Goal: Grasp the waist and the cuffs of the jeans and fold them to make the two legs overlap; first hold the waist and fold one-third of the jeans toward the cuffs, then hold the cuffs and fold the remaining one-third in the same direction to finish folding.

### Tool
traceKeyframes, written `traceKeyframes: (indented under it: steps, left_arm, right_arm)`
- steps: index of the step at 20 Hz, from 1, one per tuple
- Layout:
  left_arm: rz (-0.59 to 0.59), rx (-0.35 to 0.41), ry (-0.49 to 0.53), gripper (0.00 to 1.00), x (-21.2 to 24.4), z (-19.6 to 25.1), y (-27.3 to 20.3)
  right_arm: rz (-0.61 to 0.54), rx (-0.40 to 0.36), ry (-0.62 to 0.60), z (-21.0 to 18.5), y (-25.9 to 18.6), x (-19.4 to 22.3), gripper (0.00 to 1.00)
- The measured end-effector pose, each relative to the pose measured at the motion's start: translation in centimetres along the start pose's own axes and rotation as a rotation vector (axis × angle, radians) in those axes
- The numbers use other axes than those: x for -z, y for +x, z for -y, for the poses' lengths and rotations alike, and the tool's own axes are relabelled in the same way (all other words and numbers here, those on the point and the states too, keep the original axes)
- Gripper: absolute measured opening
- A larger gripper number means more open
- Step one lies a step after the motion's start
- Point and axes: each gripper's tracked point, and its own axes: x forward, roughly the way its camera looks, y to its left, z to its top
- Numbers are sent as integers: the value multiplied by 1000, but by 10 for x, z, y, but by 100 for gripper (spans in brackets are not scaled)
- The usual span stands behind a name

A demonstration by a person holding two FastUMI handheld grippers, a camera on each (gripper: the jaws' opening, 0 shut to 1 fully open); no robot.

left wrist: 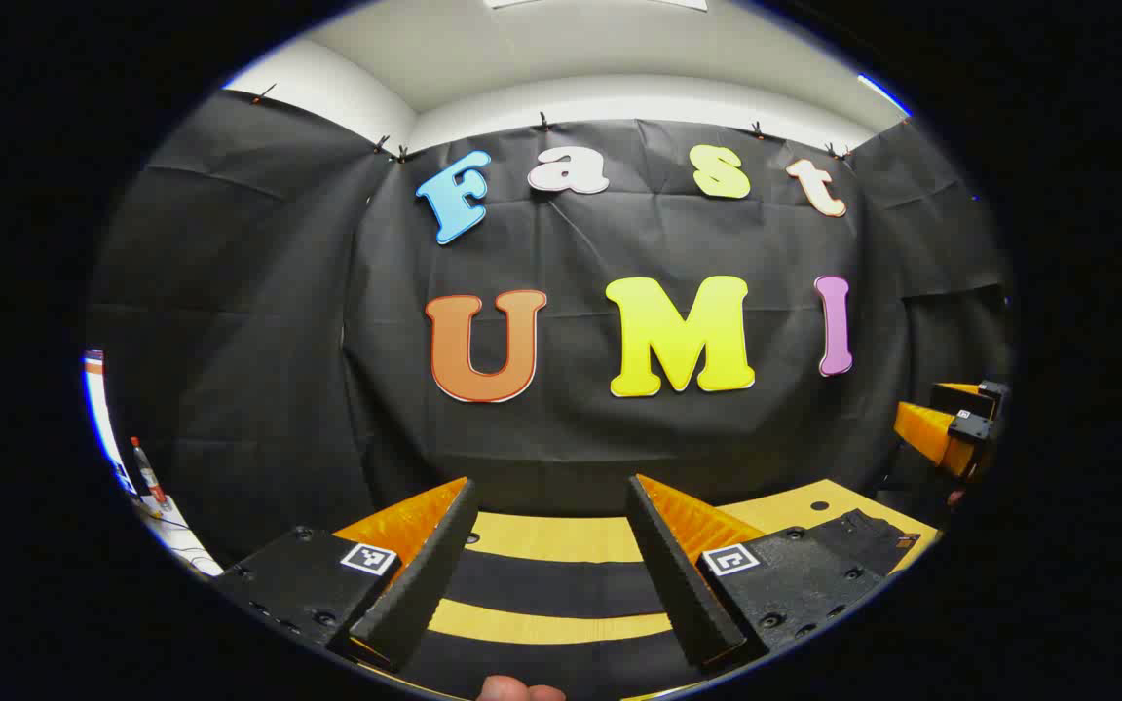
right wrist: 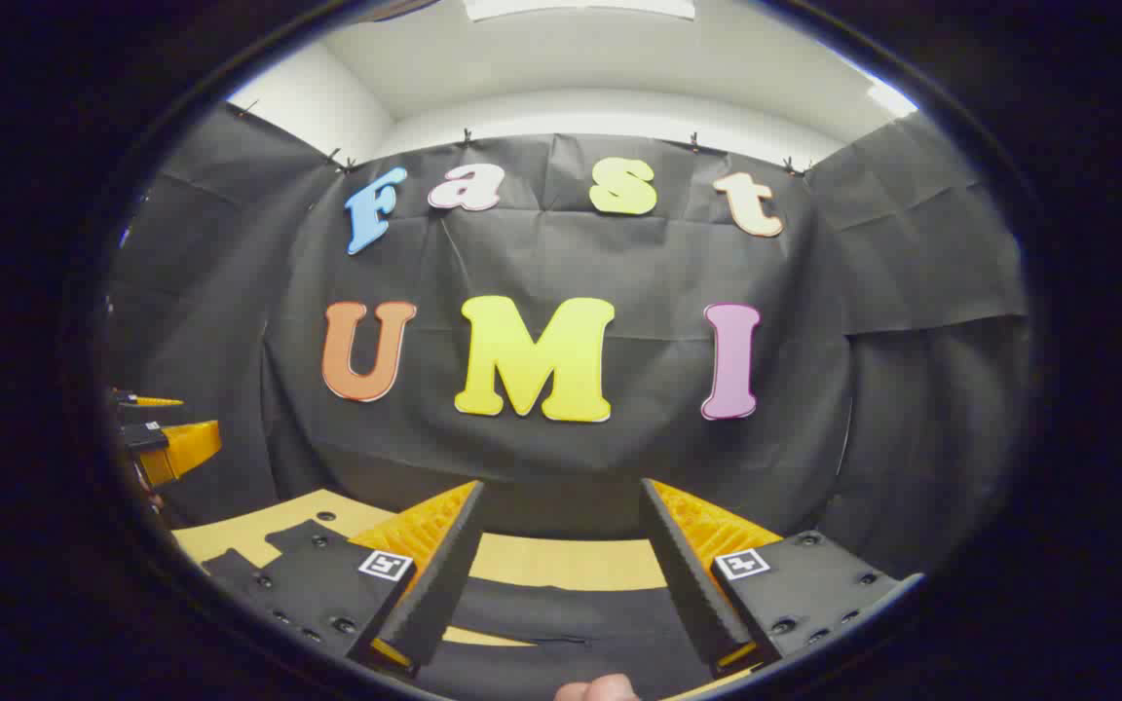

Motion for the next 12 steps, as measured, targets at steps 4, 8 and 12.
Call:
traceKeyframes:
  steps: [4,8,12]
  left_arm:
    - [-4,47,-13,98,4,18,9]
    - [-13,72,-11,98,7,26,13]
    - [-25,77,-18,98,11,25,15]
  right_arm:
    - [-14,-12,-10,-4,4,4,95]
    - [-9,2,-16,0,7,4,94]
    - [-25,6,-17,2,6,10,95]
